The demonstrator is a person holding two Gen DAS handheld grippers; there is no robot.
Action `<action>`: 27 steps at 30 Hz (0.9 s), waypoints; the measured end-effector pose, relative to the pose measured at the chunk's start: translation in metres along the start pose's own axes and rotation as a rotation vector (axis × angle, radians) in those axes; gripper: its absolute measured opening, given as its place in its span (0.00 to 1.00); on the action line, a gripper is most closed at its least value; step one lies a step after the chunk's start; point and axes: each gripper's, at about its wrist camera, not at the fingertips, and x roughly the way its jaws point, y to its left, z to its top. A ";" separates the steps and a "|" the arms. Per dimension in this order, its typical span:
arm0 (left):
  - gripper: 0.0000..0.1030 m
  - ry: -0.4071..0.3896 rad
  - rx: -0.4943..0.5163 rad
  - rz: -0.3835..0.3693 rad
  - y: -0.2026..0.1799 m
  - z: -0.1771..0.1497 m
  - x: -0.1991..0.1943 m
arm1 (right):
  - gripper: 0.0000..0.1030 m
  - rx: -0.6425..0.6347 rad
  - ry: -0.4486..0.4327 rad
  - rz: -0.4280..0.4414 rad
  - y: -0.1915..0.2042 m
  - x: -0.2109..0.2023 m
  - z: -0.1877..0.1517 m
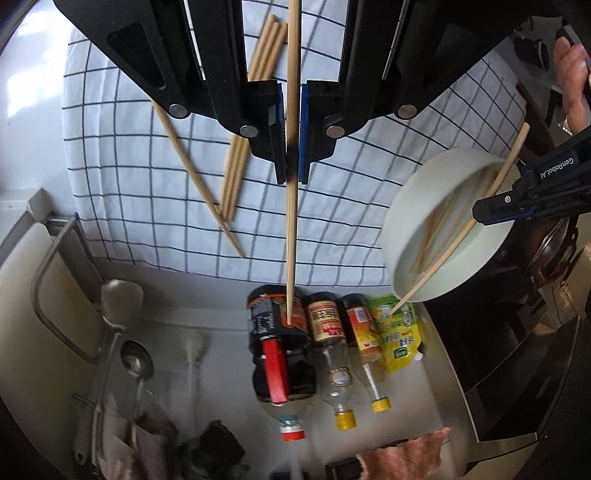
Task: Organize utensils
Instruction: 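Carry the chopstick in the left gripper over the bowl while the right gripper carries its chopstick there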
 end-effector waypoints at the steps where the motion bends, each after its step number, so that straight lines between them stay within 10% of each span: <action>1: 0.07 -0.007 -0.013 0.013 0.011 0.001 -0.003 | 0.06 -0.011 -0.003 0.015 0.010 0.003 0.006; 14: 0.07 0.020 -0.142 0.103 0.142 0.013 0.020 | 0.06 -0.112 0.106 0.198 0.148 0.089 0.056; 27: 0.08 0.104 -0.145 0.065 0.179 0.029 0.083 | 0.06 -0.114 0.267 0.167 0.182 0.167 0.075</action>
